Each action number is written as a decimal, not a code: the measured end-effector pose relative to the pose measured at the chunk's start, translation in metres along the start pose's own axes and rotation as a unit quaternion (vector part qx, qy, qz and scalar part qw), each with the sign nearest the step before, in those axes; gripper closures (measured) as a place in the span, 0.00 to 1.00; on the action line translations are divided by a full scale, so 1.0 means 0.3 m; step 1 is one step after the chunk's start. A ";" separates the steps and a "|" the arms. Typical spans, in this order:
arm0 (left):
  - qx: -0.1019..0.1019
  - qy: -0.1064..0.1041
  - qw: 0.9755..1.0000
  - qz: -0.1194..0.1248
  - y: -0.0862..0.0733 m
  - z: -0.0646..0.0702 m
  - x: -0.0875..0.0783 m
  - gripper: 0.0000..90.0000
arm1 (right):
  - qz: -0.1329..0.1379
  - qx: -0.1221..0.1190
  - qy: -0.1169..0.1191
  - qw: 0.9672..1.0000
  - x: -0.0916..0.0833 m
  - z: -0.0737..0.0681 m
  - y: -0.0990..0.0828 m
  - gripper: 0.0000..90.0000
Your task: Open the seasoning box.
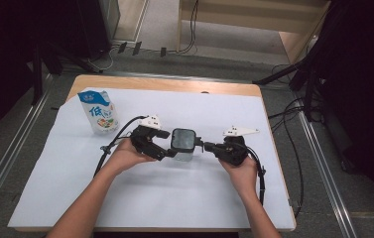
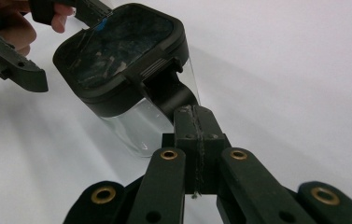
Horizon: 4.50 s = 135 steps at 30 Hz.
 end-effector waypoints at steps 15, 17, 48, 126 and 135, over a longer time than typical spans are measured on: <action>0.017 -0.008 1.000 -0.008 0.002 -0.024 0.055 0.19 | 0.000 0.008 -0.010 1.000 0.003 -0.012 -0.017 1.00; 0.019 -0.006 1.000 -0.012 -0.001 -0.027 0.057 0.19 | 0.001 0.007 -0.012 1.000 0.002 -0.015 -0.018 1.00; 0.021 -0.004 1.000 -0.010 0.000 -0.028 0.009 0.44 | -0.004 0.013 -0.019 1.000 0.008 -0.020 -0.020 1.00; 0.031 -0.034 0.998 -0.042 0.178 0.127 -0.001 1.00 | 0.005 0.030 -0.013 0.999 0.011 -0.030 -0.026 1.00; 0.041 -0.041 0.997 -0.055 0.201 0.161 0.047 1.00 | 0.007 0.034 -0.013 0.999 0.013 -0.030 -0.026 1.00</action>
Point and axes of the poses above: each handheld gripper's, and its own axes: x roughly forward along the jaws, y roughly out of its top, z roughly to its right, the point moved 3 cm from there along x, roughly forward along the jaws, and after that the axes turned 15 degrees about -x, right-handed, at the moved point
